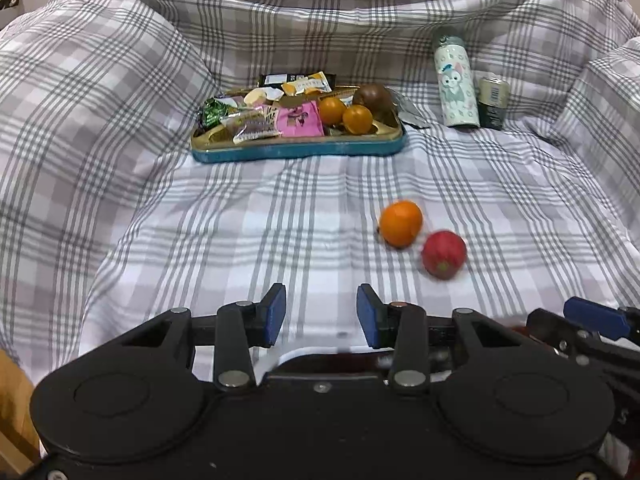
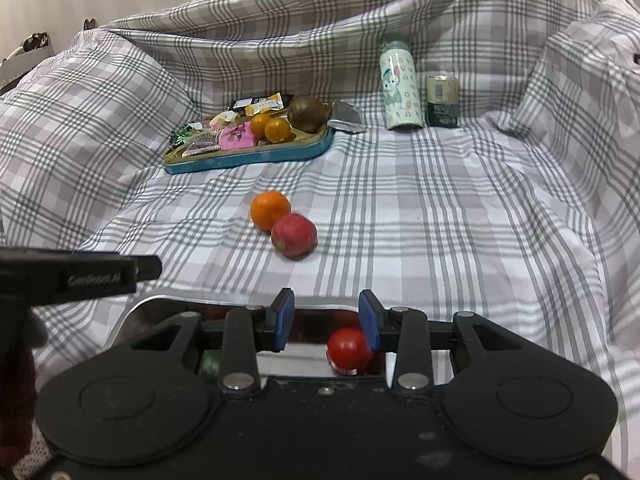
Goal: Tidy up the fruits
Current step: 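Move the left gripper to another mandarin while the right gripper approaches another red radish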
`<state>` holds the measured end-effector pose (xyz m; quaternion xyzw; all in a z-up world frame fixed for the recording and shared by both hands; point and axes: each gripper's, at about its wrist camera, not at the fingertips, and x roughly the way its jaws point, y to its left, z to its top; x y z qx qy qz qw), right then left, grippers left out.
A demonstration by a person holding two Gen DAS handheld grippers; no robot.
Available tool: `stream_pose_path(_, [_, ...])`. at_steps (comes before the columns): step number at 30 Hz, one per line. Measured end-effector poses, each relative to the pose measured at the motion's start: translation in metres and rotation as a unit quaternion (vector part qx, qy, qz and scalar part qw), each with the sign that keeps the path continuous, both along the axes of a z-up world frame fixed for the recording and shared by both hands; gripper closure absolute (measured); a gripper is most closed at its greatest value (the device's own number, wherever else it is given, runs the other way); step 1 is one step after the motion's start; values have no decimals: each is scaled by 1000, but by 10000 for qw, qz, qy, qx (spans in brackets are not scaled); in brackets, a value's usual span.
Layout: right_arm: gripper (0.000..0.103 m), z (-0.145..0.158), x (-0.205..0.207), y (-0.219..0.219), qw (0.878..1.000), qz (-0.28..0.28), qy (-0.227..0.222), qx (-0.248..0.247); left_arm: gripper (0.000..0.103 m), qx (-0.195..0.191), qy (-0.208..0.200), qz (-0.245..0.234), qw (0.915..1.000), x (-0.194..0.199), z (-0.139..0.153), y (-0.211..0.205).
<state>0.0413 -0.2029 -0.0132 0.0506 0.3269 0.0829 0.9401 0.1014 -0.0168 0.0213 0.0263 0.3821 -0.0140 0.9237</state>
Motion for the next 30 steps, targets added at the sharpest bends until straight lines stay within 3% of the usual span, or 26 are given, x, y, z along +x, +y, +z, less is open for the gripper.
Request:
stream_pose_path(7, [65,-1,32,13,10000,76,-27,-35,55,73,-15,15,10000,31,-6,2])
stream_pose_path(20, [64,-9,93,28,9988,-104,323,356,55,68,95,285,9995,60,-21,26])
stream_pose_path(30, [54,-23,116,42,9958,-50,694,590,55,55,191,344,9992,62,-26,32])
